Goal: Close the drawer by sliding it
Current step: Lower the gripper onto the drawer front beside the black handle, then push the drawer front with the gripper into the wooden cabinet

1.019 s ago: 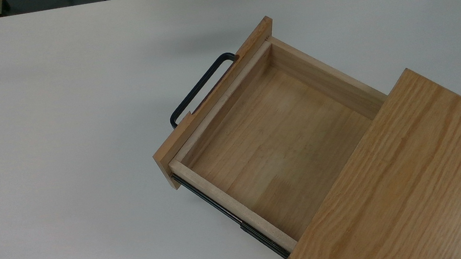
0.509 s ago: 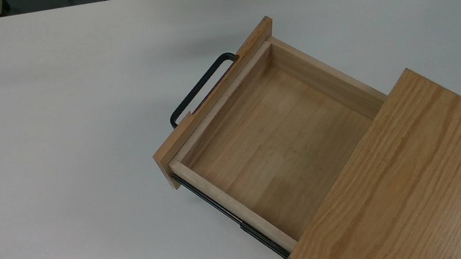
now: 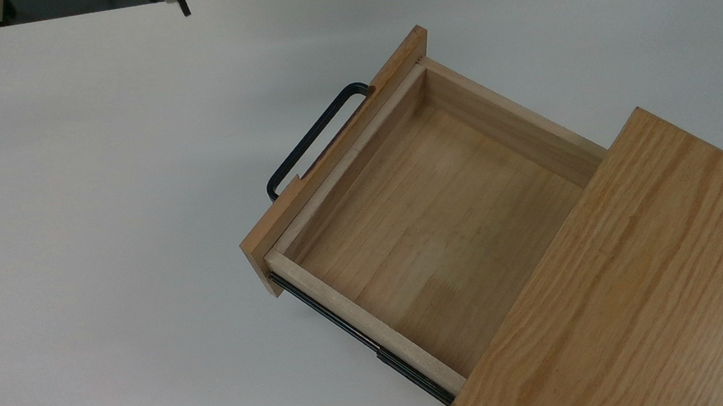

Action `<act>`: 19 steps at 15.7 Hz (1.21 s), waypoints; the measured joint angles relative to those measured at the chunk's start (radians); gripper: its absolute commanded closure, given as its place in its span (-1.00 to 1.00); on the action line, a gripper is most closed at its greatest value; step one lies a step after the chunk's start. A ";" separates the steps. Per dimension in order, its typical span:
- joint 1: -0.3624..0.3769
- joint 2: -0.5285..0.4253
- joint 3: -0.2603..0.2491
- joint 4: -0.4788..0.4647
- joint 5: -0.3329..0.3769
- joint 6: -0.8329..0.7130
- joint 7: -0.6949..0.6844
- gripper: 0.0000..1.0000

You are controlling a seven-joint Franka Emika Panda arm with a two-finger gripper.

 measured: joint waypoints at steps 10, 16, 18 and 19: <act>0.044 0.128 0.006 0.010 0.002 0.172 -0.167 0.97; 0.096 0.233 0.007 0.052 0.029 0.309 -0.173 1.00; 0.102 0.252 0.007 0.076 0.062 0.323 -0.173 1.00; 0.102 0.259 0.007 0.093 0.082 0.324 -0.173 1.00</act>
